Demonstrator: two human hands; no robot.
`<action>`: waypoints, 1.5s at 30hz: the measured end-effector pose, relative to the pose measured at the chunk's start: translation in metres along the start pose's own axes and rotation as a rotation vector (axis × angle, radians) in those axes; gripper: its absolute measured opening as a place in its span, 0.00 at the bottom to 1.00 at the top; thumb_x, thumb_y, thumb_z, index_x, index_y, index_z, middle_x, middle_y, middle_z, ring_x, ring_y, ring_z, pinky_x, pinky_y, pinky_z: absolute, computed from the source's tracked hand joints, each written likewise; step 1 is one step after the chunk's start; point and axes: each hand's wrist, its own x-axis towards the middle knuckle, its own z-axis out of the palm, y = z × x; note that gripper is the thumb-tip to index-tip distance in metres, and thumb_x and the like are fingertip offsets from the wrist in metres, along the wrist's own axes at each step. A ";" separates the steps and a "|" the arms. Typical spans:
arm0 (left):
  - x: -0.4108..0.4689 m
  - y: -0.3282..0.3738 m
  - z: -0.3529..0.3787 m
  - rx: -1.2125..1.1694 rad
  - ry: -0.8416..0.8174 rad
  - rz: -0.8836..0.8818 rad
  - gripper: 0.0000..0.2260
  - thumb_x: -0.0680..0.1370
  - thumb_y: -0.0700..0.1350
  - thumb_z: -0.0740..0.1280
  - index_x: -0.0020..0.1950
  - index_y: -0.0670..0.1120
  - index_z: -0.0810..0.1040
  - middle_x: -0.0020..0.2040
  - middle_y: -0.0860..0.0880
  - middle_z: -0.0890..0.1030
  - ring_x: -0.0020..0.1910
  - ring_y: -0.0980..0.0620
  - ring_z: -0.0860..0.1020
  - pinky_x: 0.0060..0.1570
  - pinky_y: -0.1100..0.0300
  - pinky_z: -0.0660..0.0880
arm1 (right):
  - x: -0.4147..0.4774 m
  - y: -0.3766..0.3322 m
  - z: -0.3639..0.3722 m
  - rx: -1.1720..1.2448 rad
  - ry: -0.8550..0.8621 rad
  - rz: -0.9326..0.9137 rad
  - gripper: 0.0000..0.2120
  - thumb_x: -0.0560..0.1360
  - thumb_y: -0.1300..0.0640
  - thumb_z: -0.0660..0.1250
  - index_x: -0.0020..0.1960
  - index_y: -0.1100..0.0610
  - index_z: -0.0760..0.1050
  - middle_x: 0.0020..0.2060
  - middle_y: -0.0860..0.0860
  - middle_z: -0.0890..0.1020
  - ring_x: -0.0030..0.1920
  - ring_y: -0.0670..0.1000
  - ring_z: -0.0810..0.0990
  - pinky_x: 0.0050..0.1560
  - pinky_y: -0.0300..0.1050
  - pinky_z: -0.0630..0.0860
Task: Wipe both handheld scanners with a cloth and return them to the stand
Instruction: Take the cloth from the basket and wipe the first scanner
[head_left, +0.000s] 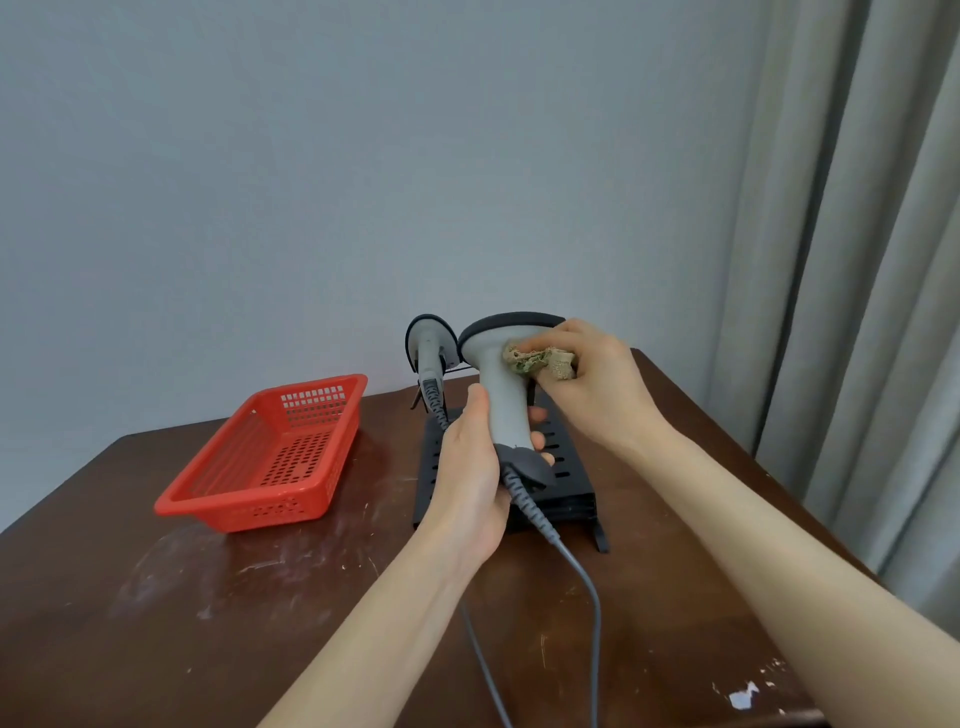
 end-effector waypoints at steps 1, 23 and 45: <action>0.001 0.001 0.000 -0.004 0.009 0.002 0.16 0.82 0.53 0.55 0.50 0.43 0.76 0.35 0.45 0.79 0.28 0.52 0.74 0.28 0.59 0.74 | -0.003 -0.001 0.000 0.048 -0.024 0.008 0.14 0.72 0.67 0.64 0.50 0.52 0.83 0.46 0.46 0.79 0.47 0.49 0.78 0.47 0.45 0.75; 0.006 -0.009 -0.002 -0.053 -0.015 0.004 0.21 0.82 0.57 0.53 0.53 0.42 0.75 0.31 0.46 0.75 0.25 0.52 0.70 0.23 0.61 0.69 | 0.002 -0.012 0.001 0.018 -0.108 -0.038 0.13 0.71 0.62 0.63 0.47 0.48 0.82 0.45 0.47 0.80 0.44 0.51 0.80 0.45 0.53 0.78; 0.008 -0.007 -0.005 -0.018 0.010 0.102 0.29 0.78 0.65 0.49 0.42 0.45 0.79 0.31 0.45 0.77 0.27 0.50 0.73 0.26 0.60 0.69 | -0.018 -0.024 0.008 0.259 -0.281 0.048 0.09 0.70 0.60 0.63 0.40 0.52 0.82 0.40 0.44 0.78 0.31 0.55 0.81 0.33 0.58 0.80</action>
